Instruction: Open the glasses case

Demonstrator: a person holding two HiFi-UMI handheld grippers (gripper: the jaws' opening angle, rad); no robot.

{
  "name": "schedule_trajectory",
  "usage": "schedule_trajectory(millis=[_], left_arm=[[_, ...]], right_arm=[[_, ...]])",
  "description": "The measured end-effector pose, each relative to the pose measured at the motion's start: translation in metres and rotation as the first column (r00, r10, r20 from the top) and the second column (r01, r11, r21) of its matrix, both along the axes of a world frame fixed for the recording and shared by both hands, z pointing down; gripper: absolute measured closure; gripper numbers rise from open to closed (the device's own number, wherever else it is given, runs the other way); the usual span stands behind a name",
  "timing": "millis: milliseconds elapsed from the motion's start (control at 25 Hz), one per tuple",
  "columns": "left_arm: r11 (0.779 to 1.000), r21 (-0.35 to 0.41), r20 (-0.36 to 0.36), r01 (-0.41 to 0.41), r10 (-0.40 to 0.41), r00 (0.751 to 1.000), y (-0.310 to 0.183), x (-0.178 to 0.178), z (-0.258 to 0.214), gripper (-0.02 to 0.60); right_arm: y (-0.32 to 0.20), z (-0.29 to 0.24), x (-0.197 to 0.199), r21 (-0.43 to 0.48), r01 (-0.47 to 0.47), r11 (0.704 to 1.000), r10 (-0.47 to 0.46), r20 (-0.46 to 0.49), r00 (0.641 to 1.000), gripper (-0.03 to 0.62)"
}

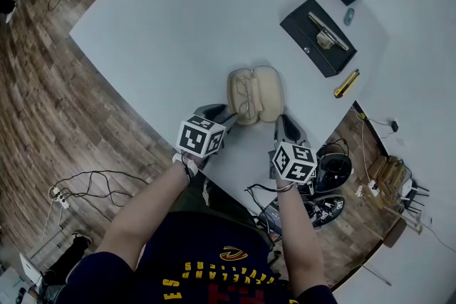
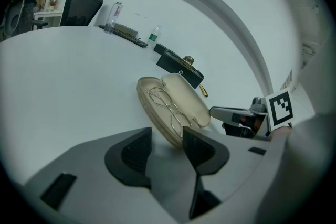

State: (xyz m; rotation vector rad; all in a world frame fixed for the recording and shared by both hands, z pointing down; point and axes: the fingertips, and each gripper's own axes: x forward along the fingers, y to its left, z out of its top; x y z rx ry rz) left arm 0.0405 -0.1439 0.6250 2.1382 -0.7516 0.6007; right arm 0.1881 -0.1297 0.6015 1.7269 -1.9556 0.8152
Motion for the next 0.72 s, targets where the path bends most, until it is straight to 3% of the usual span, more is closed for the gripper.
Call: schedule_trajectory(millis=[480, 720], left_arm=[[1.000, 0.014, 0.019, 0.003, -0.003, 1.000, -0.003, 0.000, -0.001, 0.385], [0.999, 0.038, 0.023, -0.003, 0.002, 1.000, -0.004, 0.003, -0.009, 0.385]], right_arm=[[-0.006, -0.005, -0.004, 0.012, 0.033, 0.999, -0.033, -0.002, 0.999, 0.549], [-0.007, -0.016, -0.008, 0.061, 0.059, 0.996, -0.057, -0.032, 0.998, 0.546]])
